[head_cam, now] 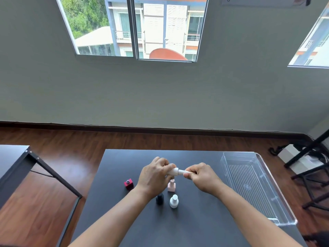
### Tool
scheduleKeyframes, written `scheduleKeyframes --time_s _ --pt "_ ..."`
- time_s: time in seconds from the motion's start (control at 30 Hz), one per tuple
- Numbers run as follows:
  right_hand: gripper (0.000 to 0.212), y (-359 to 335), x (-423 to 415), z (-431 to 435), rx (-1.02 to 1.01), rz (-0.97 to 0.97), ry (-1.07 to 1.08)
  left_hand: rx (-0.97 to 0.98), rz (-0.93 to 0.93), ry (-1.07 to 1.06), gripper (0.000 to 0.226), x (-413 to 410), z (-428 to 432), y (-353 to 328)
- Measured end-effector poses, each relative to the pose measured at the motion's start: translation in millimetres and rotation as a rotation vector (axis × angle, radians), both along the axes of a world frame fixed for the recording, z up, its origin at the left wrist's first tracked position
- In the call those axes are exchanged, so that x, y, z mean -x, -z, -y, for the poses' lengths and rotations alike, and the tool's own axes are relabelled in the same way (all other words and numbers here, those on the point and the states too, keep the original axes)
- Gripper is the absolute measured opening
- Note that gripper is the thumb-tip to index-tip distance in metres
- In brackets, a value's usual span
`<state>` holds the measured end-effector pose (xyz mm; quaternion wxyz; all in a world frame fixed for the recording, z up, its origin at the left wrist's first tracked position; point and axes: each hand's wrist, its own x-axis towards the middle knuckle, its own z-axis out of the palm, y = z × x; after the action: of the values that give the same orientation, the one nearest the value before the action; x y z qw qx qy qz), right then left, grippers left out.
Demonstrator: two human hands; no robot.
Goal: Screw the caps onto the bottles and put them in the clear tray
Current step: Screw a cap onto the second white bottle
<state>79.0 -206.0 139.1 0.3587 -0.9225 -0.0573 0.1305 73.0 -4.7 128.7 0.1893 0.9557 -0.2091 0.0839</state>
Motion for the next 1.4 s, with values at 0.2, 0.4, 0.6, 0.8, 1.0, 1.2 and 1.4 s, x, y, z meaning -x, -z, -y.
scheduleKeyframes --time_s 0.2,0.4,0.6,0.8,1.0,1.2,1.4 --pt "0.013 3.2 5.6 -5.8 0.033 0.047 -0.002 0.020 -0.080 0.016 0.024 -6.1 -3.5 4.0" --pt "0.010 3.3 11.6 -9.8 -0.019 0.153 0.001 -0.009 -0.172 0.002 0.026 -4.8 -4.6 19.0" --pt "0.014 9.3 7.3 14.2 -0.101 0.171 0.197 0.050 -0.312 -0.165 0.019 -7.1 -11.7 35.8" --pt "0.022 33.9 -9.3 44.0 0.124 0.070 0.364 0.098 -0.440 -0.318 0.027 -12.3 -14.4 52.1" --pt "0.050 63.0 -19.4 39.9 0.303 -0.159 0.330 0.068 -0.492 -0.318 0.035 -17.4 -12.4 64.6" --pt "0.054 80.6 -25.2 34.2 0.319 -0.254 0.324 0.028 -0.584 -0.324 0.031 -22.5 -8.9 72.5" --pt "0.033 87.3 -27.6 31.0 0.316 -0.212 0.354 0.013 -0.610 -0.331 0.029 -26.6 -9.7 79.6"
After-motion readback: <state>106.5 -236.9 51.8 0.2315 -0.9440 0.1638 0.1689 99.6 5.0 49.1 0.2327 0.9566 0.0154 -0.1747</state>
